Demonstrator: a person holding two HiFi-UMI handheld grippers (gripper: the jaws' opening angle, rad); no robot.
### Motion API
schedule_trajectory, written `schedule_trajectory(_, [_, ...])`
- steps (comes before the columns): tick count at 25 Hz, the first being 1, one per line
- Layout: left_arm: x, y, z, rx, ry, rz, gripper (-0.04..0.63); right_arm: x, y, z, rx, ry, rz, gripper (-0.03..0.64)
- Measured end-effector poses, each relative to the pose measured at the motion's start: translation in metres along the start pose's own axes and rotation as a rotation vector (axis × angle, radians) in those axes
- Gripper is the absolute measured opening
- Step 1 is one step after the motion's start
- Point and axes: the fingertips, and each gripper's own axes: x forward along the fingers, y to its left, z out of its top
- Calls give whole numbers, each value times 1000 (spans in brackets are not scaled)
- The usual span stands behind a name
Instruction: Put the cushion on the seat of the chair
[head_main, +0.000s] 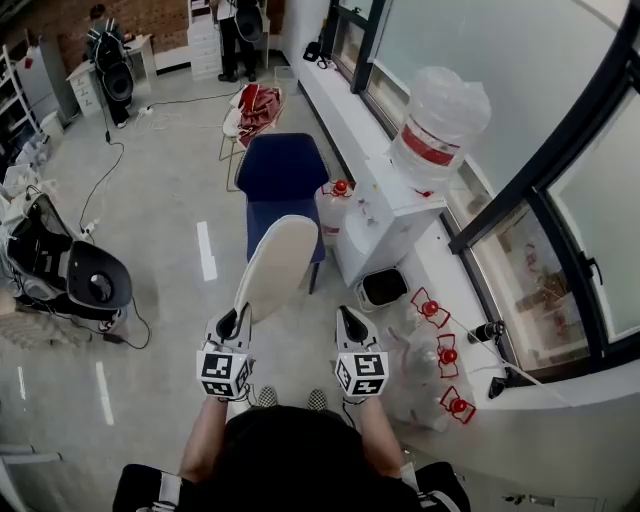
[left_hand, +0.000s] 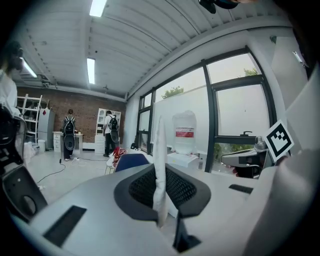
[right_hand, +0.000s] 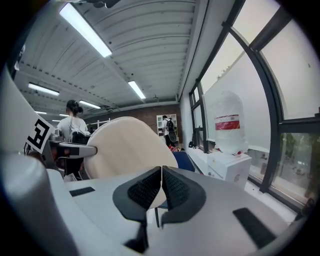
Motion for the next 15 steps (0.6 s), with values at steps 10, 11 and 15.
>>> schedule_trajectory(10, [-22, 53, -6, -15, -2, -12, 44, 16, 52, 1, -8, 0, -20, 29])
schedule_trajectory(11, [-23, 59, -7, -11, -3, -14, 44, 18, 57, 0, -6, -1, -24, 29])
schedule_trajectory(15, [-24, 79, -11, -4, 7, -22, 44, 28, 75, -2, 1, 2, -33, 29])
